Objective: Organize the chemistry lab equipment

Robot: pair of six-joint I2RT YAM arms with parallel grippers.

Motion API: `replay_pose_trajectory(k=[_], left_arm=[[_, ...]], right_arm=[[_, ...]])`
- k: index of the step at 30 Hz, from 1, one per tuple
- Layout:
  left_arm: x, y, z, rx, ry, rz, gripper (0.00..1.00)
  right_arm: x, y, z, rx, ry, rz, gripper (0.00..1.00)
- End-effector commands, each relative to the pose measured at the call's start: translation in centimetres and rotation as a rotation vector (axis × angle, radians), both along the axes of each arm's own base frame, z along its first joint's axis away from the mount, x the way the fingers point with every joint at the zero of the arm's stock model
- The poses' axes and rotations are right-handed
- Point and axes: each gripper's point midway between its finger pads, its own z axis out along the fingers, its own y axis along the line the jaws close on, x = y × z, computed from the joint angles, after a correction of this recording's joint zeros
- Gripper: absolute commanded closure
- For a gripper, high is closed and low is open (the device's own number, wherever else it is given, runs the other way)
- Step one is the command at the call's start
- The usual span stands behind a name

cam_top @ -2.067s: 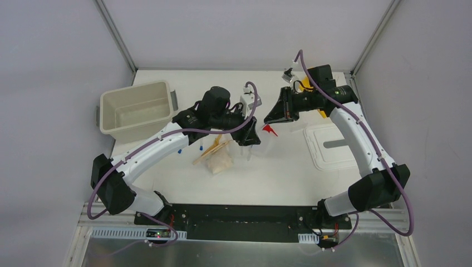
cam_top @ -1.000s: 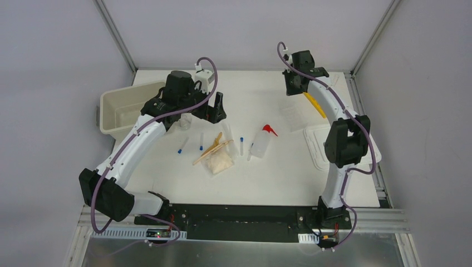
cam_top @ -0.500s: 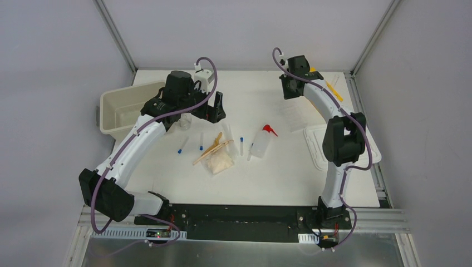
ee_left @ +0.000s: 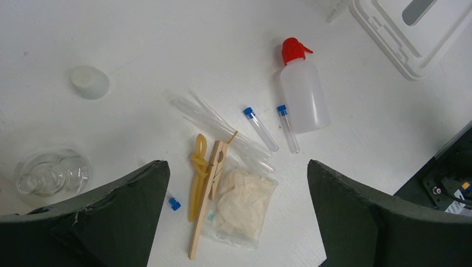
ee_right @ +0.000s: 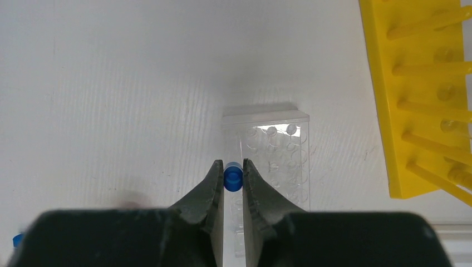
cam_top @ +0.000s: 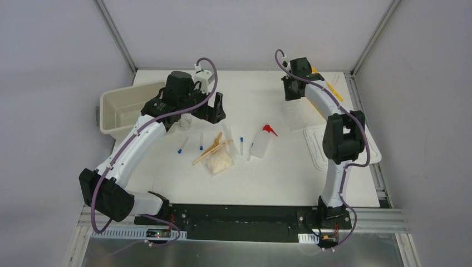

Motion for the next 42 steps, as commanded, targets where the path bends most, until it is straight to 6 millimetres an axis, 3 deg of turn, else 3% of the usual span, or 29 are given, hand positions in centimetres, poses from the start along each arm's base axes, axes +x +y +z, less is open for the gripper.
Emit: replay_pose_trajectory(k=[1, 6, 12, 15, 18, 22, 26, 30, 36, 42], left_arm=[[-0.3, 0.1, 0.6, -0.017, -0.023, -0.005, 0.01], [-0.2, 0.1, -0.1, -0.007, -0.01, -0.009, 0.01], [-0.5, -0.5, -2.0, -0.02, 0.066, -0.018, 0.01], [-0.6, -1.0, -3.0, -0.031, 0.111, -0.018, 0.01], [-0.5, -1.8, -4.1, -0.031, 0.156, -0.02, 0.01], [-0.6, -3.5, -6.0, 0.002, 0.208, -0.021, 0.14], [-2.1, -6.4, -9.1, 0.056, 0.286, -0.038, 0.4], [-3.2, -8.6, -12.5, 0.127, 0.347, -0.017, 0.61], [-2.4, -10.2, -16.4, 0.19, 0.416, 0.056, 0.73], [-2.0, -10.3, -18.7, 0.238, 0.441, 0.096, 0.72]], right_arm=[[0.6, -0.1, -0.7, 0.022, 0.003, -0.012, 1.0], [0.9, -0.2, -1.6, 0.031, 0.021, -0.021, 1.0], [1.0, -0.5, -1.0, 0.041, 0.024, -0.041, 0.73], [0.8, 0.1, 0.9, 0.082, 0.003, -0.029, 0.51], [0.6, 0.7, 3.2, 0.127, -0.022, -0.025, 0.42], [0.2, 1.3, 7.0, 0.179, -0.065, -0.028, 0.42], [-1.6, 1.3, 10.3, 0.223, -0.093, -0.033, 0.41], [-3.8, 0.5, 11.9, 0.239, -0.09, -0.046, 0.4], [-6.5, -0.7, 12.8, 0.259, -0.082, -0.057, 0.4], [-7.4, -1.2, 13.3, 0.277, -0.08, -0.064, 0.4]])
